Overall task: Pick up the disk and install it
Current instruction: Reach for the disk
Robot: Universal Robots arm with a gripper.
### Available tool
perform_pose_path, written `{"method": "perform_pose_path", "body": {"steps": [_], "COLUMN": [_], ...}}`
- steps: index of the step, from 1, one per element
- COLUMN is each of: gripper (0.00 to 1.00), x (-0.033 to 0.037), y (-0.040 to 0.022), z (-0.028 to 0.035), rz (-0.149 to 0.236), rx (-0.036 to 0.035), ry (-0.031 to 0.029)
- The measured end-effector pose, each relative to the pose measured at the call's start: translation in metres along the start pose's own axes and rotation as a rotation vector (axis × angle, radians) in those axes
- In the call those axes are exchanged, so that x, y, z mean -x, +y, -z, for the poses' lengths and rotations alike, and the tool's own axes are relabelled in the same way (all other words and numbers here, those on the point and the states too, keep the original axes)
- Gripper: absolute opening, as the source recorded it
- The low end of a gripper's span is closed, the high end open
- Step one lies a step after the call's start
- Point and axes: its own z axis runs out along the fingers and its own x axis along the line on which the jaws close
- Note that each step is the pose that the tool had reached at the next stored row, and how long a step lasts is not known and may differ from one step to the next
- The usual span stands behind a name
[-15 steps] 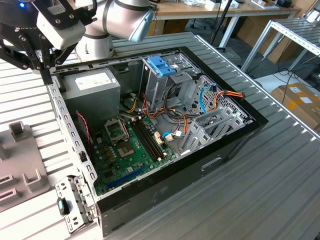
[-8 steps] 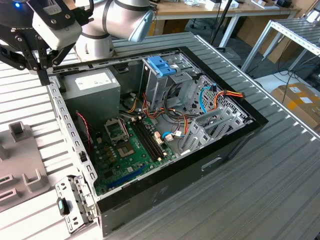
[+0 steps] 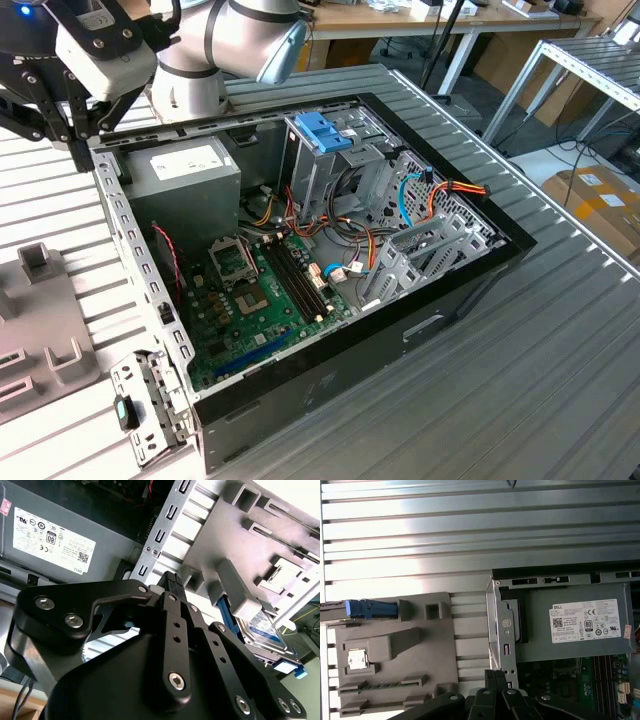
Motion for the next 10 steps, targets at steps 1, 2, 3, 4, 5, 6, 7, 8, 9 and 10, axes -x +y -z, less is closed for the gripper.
{"method": "perform_pose_path", "body": {"steps": [1,2,3,4,5,6,7,8,9,10], "gripper": [0.11,0.11,0.11,0.11,0.11,0.11,0.11,0.11,0.11,0.11], "x": [-0.0005,-0.001,-0.0017,-0.0022,-0.0028,-0.0033,-0.0041,-0.0051,-0.0058,-0.0062], "y": [-0.0001,-0.0001,-0.0001,-0.0002,-0.0002,-0.0003,-0.0003,-0.0004,-0.0005,-0.0005], "z": [0.0,0.0001,0.0001,0.0001,0.0001,0.0001,0.0001,0.0002,0.0002,0.0002], "rz": [0.0,0.0,0.0,0.0,0.0,0.0,0.0,0.0,0.0,0.0], "rx": [0.0,-0.0001,0.0,0.0,0.0,0.0,0.0,-0.0001,0.0,-0.0001], "ry": [0.0,0.0,0.0,0.0,0.0,0.0,0.0,0.0,0.0,0.0001]}}
